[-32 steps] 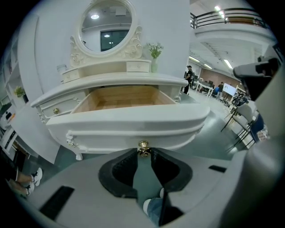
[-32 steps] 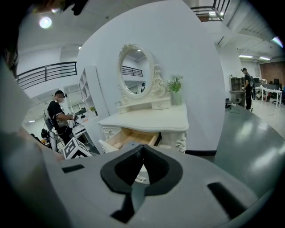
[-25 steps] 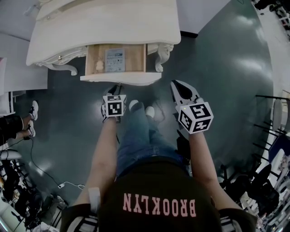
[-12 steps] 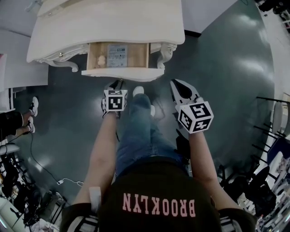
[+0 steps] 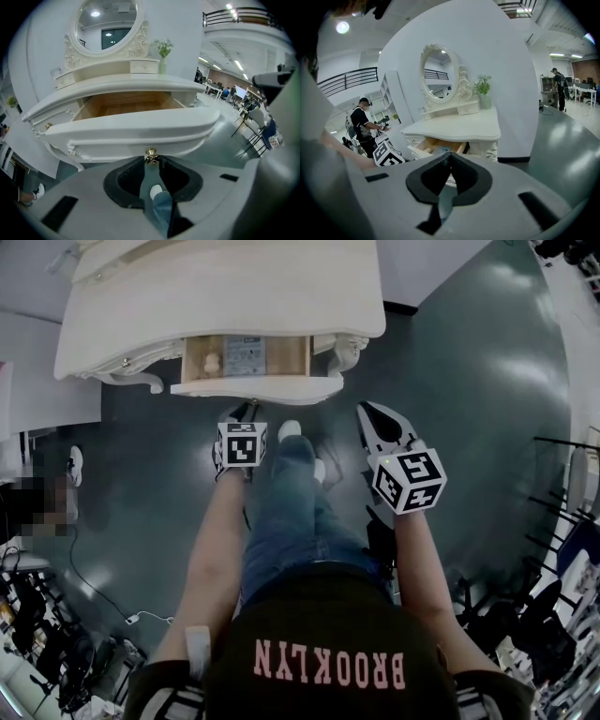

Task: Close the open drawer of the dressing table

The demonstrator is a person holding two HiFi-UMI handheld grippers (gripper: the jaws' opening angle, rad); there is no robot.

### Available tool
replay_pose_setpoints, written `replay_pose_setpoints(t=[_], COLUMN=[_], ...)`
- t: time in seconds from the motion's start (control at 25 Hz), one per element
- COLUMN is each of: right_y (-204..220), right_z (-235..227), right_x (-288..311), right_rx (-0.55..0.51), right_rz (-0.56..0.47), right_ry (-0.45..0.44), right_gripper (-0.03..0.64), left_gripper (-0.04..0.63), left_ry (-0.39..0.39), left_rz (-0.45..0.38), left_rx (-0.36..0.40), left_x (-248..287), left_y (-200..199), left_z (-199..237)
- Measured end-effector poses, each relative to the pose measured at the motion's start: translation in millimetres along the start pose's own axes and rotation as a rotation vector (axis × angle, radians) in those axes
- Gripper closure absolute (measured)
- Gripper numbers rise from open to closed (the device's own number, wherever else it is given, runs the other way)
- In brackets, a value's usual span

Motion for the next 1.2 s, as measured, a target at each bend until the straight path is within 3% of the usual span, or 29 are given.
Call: replay_pose_setpoints(t=[1.2], right_y=[-41], right_z=[-23], right_x=[51], right_rx=[0.036], right_rz=[0.015], right_ry=[0.037], right_gripper=[0.621], left_gripper=[0.505], left_ry=[0.031], left_rz=[0.014], left_rx=[0.03], left_x=[42], left_y=[-66], left_z=[24])
Point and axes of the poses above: the fingertips, and each gripper's own axes: x forward along the fingers, z to its left, y out of its underside, the point moved 6 cm from there along -x, backward along the fingers, and after that the axes turned 2 degrees about y, right-handed, at the moved point
